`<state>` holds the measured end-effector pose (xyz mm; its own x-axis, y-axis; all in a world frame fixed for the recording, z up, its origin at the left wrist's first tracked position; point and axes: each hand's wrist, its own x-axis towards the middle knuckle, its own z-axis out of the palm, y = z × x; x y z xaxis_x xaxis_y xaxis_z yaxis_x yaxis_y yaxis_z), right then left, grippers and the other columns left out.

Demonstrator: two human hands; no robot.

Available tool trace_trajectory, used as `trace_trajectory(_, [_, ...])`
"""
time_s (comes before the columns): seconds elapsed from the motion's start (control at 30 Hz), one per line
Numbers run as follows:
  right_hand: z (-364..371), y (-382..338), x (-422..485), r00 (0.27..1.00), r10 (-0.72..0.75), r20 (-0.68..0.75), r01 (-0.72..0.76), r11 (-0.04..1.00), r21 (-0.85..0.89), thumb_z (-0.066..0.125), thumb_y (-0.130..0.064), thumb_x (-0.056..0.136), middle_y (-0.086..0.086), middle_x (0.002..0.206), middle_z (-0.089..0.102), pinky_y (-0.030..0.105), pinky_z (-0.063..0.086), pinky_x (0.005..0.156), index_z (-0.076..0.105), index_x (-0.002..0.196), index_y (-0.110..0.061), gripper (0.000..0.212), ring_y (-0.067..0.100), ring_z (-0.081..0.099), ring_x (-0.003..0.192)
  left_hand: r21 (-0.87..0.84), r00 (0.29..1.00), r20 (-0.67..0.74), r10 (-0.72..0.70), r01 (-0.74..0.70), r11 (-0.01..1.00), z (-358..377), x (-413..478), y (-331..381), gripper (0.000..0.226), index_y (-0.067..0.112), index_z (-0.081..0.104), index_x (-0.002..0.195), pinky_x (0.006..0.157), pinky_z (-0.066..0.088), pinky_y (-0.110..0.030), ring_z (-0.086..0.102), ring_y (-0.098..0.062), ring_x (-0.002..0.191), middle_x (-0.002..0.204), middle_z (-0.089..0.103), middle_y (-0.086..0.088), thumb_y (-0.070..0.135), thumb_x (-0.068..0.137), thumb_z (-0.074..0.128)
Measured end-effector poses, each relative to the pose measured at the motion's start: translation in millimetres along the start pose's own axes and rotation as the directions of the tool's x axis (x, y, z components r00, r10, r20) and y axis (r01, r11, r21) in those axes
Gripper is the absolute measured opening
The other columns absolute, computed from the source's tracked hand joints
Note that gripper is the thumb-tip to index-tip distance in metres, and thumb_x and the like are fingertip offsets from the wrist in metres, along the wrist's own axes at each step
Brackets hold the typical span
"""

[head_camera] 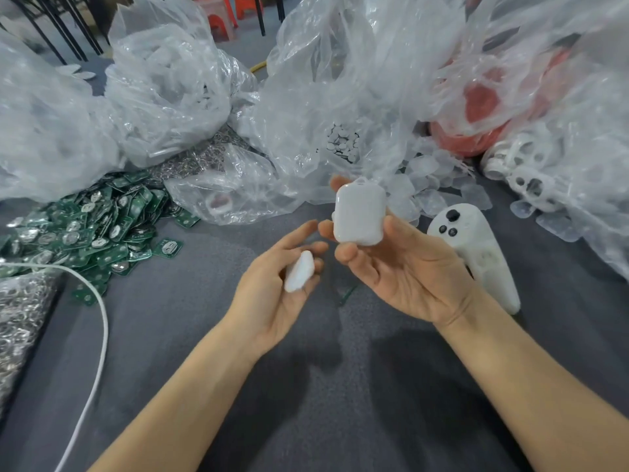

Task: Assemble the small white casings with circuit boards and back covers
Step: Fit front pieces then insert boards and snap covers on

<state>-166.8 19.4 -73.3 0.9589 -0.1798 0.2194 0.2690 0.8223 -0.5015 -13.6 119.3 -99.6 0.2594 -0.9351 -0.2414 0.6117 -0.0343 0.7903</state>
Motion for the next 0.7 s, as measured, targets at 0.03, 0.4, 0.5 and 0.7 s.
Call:
trace_trajectory(0.03, [-0.8, 0.7, 0.4, 1.0, 0.005, 0.006, -0.005, 1.0, 0.022, 0.061, -0.008, 0.09, 0.024, 0.12, 0.058, 0.029, 0.052, 0.093, 0.047, 0.139, -0.011, 0.051, 0.026, 0.065, 0.097, -0.029, 1.0, 0.009, 0.011, -0.011, 1.0, 0.5, 0.5, -1.1, 0.043, 0.004, 0.048, 0.137, 0.082, 0.048, -0.027, 0.059, -0.016, 0.084, 0.11, 0.063, -0.016, 0.002, 0.094, 0.04])
trace_trajectory(0.4, [-7.5, 4.0, 0.2, 0.999, 0.045, 0.007, -0.045, 0.999, 0.011, 0.058, -0.007, 0.09, 0.025, 0.118, 0.059, 0.031, 0.053, 0.09, 0.045, 0.139, -0.009, 0.05, 0.029, 0.064, 0.096, -0.1, 0.991, -0.067, 0.114, -0.121, 0.988, -5.1, -0.5, -8.5, 0.034, 0.009, 0.056, 0.112, 0.099, 0.05, -0.03, 0.064, -0.017, 0.104, 0.107, 0.068, -0.006, 0.024, 0.082, 0.061])
trace_trajectory(0.5, [-7.5, 4.6, -1.3, 0.998, 0.059, 0.013, -0.058, 0.998, -0.039, 0.059, -0.012, 0.089, 0.021, 0.114, 0.063, 0.029, 0.053, 0.088, 0.051, 0.135, -0.011, 0.046, 0.025, 0.066, 0.091, -0.112, 0.993, -0.064, 0.101, -0.108, 0.988, -4.5, -3.3, -5.5, 0.022, 0.017, 0.061, 0.102, 0.066, 0.058, -0.023, 0.069, -0.015, 0.084, 0.098, 0.069, -0.005, 0.024, 0.081, 0.063])
trace_trajectory(0.7, [-8.8, -1.9, 3.0, 0.802, -0.371, -0.468, -0.049, 0.74, -0.671, 0.049, -0.015, 0.094, 0.016, 0.083, 0.069, 0.019, 0.038, 0.043, 0.067, 0.1, -0.009, 0.02, 0.014, 0.051, 0.052, 0.537, 0.956, -0.088, 0.278, -0.19, 0.822, -6.9, -9.6, -2.7, 0.055, 0.035, 0.059, 0.121, 0.067, 0.054, -0.018, 0.071, -0.012, 0.081, 0.098, 0.068, 0.0, 0.001, 0.08, 0.072])
